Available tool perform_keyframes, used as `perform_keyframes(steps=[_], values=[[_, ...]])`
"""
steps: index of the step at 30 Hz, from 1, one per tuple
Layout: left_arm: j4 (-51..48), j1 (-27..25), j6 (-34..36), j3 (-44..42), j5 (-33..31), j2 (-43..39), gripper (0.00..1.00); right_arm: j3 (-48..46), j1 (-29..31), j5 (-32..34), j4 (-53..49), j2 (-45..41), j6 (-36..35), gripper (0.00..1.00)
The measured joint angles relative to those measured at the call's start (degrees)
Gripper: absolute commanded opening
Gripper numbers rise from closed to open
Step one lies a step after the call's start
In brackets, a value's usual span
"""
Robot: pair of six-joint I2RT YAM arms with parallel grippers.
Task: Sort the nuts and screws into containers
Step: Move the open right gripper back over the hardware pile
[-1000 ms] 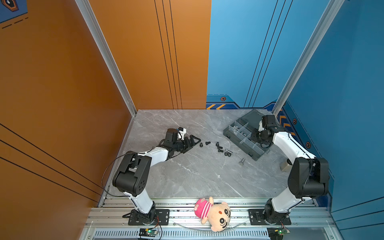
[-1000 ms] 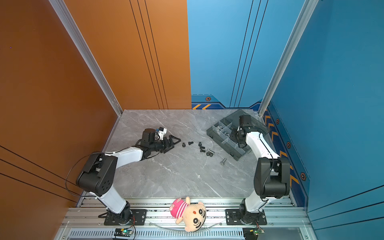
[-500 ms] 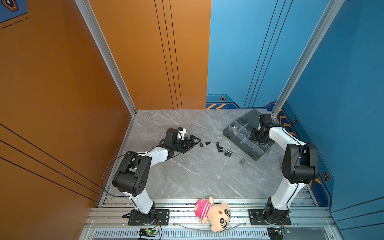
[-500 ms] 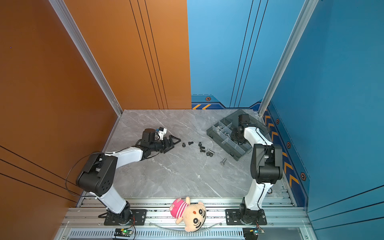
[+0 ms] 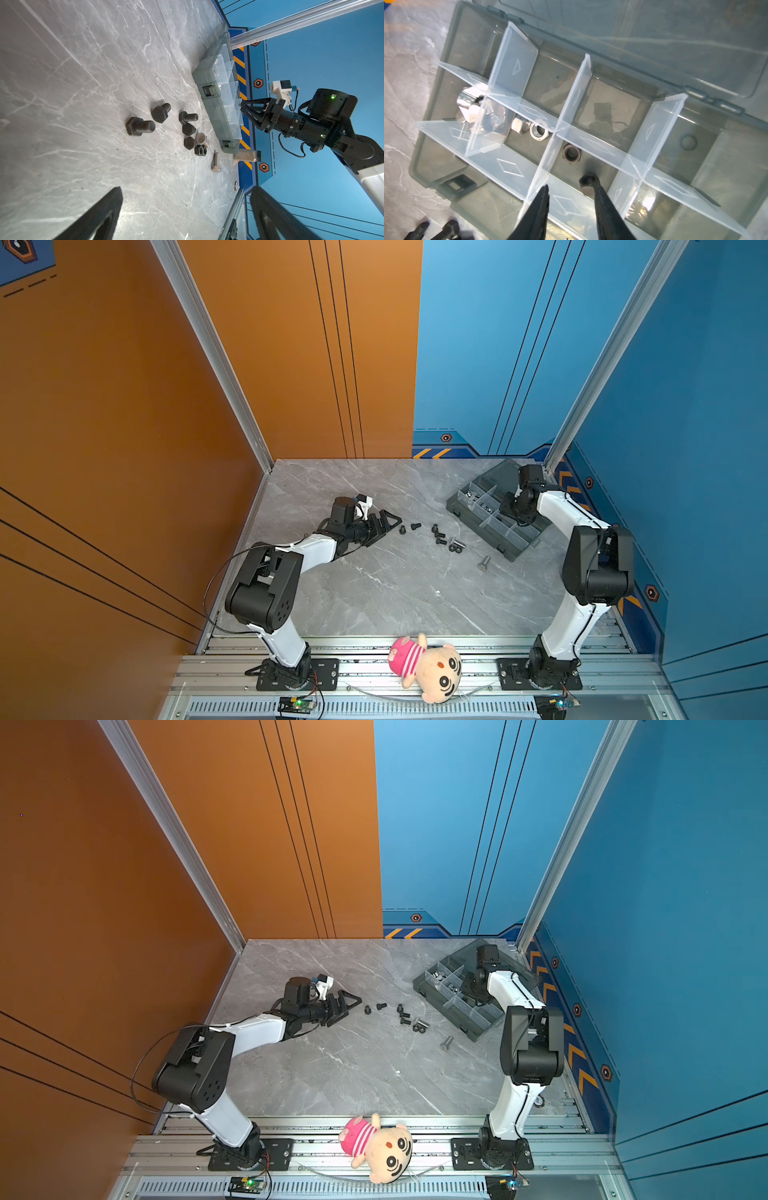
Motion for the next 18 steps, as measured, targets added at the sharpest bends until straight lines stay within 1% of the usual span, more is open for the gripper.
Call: perform_keyframes(steps=[3, 8, 13, 18], values=[[0.00, 0.00, 0.00, 0.00, 0.00, 0.00, 0.97, 0.00, 0.04, -1.20, -0.85, -1.86, -0.48, 0.42], [0.00, 0.00, 0.00, 0.00, -0.02, 0.00, 0.98, -0.68, 1.97, -4.20, -1.97, -8.59, -1.11, 0.44], [0.00, 0.00, 0.00, 0.00, -0.02, 0.00, 0.98, -6.19, 9.31, -5.09, -1.73, -15.96, -0.35, 0.45], [0.00, 0.00, 0.00, 0.00, 0.00, 0.00, 0.98, -13.46, 17.33, -4.44, -1.31, -17.49, 2.69, 0.45]])
